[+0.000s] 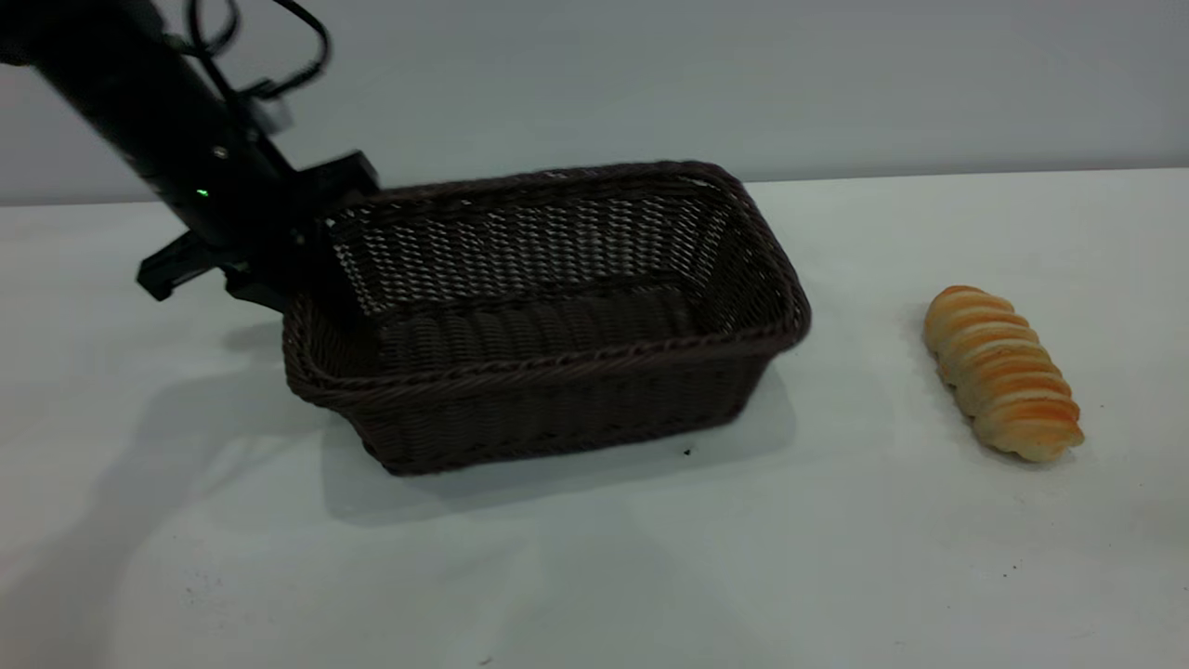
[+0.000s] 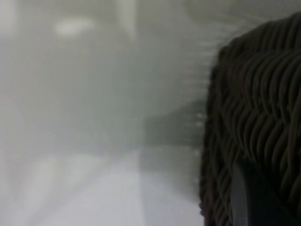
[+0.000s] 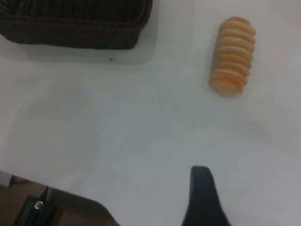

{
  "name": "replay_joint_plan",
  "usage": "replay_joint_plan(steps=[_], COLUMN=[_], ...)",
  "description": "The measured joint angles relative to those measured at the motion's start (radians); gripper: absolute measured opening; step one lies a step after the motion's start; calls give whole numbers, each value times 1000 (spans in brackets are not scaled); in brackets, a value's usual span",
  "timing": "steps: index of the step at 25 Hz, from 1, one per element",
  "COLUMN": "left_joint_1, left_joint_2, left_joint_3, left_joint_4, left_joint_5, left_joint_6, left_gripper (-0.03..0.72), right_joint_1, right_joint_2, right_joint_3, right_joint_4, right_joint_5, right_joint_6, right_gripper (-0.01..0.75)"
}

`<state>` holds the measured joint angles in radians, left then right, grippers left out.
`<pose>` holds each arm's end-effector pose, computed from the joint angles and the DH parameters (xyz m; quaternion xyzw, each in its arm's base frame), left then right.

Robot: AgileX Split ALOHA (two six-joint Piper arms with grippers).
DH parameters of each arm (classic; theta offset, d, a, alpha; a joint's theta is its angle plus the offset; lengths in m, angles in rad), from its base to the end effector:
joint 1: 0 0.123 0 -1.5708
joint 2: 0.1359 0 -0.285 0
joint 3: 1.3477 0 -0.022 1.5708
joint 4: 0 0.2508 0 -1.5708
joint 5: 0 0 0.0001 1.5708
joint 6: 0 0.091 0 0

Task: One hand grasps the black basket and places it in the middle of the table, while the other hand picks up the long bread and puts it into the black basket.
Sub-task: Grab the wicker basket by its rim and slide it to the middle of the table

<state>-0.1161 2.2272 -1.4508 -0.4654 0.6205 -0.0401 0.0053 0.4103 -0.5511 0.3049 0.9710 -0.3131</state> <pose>0.4317 -0.0743 0.0970 -0.1318 0.9705 -0.1668 0.1140 0.0618 0.0229 0.2909 -0.1157 0.8979 0.0865 0.4157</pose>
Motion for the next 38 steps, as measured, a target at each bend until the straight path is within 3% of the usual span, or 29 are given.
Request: replay_joint_plan(steps=[10,18,25,27,33,38], left_joint_1=[-18,-34,-36,-36,-36,-36], left_joint_2=[33,55,60,60,49,-9], left_joint_3=[-114,-123,-123,-123,-124,-187], left_joint_4=[271,273,253,259,282,340], left_joint_5=[41,44,83,95,101,183], left_joint_6=[-20,110,121,108,73,51], left_gripper=[138,139,140,173,451,522], right_joint_1=[0,0,0,0,0,0], right_joint_2=[0,0,0,0,0,0], right_joint_3=[0,0,0,0,0,0], right_joint_4=[-14,-15,-15,-15,-16,-19], right_joint_5=[15,16,16,16,18,22], right_joint_6=[0,2,3,3,3,4], right_gripper=[506,506,506,506,506,506])
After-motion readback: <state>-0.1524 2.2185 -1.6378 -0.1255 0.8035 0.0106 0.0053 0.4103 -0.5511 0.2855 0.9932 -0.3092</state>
